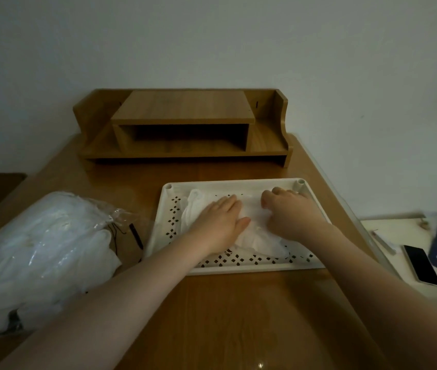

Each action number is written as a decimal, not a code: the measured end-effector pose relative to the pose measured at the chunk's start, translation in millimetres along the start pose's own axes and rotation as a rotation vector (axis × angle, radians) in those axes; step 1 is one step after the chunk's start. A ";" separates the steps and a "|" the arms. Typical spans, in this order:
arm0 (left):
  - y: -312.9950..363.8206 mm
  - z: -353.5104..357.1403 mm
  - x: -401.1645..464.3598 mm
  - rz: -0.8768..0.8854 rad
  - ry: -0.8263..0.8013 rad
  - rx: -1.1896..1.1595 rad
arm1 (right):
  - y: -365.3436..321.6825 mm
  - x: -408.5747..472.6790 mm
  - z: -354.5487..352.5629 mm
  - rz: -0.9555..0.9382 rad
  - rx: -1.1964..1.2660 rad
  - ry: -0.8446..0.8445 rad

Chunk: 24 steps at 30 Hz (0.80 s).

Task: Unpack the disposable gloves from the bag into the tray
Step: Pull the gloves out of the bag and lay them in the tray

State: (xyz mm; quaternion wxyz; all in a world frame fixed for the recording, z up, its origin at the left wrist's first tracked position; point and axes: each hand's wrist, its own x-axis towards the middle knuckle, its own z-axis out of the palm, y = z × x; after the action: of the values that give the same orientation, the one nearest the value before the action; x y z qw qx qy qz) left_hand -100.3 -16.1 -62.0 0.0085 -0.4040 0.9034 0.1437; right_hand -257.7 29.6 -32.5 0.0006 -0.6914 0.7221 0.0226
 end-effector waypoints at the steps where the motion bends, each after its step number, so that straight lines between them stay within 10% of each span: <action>1: -2.4 2.4 1.0 -0.024 -0.003 0.010 | 0.9 -0.1 -1.8 0.007 -0.025 0.005; 10: -15.2 5.8 2.5 -0.240 -0.056 0.050 | 15.8 3.5 -1.4 0.222 -0.053 0.090; 14: -14.0 8.0 5.3 -0.268 -0.071 0.041 | -11.7 0.3 -8.7 -0.035 0.069 0.318; 17: -12.7 5.4 4.8 -0.253 -0.082 0.030 | -35.9 3.9 8.4 -0.297 0.150 0.050; 24: -29.5 7.3 -6.6 -0.285 -0.016 0.105 | -3.1 13.0 36.1 0.033 0.085 -0.194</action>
State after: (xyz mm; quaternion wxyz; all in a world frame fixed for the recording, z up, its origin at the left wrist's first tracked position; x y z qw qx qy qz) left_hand -75.0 -28.0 -75.6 0.0569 -0.5260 0.8430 0.0969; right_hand -256.3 17.7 -69.1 0.0995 -0.6732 0.7304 0.0588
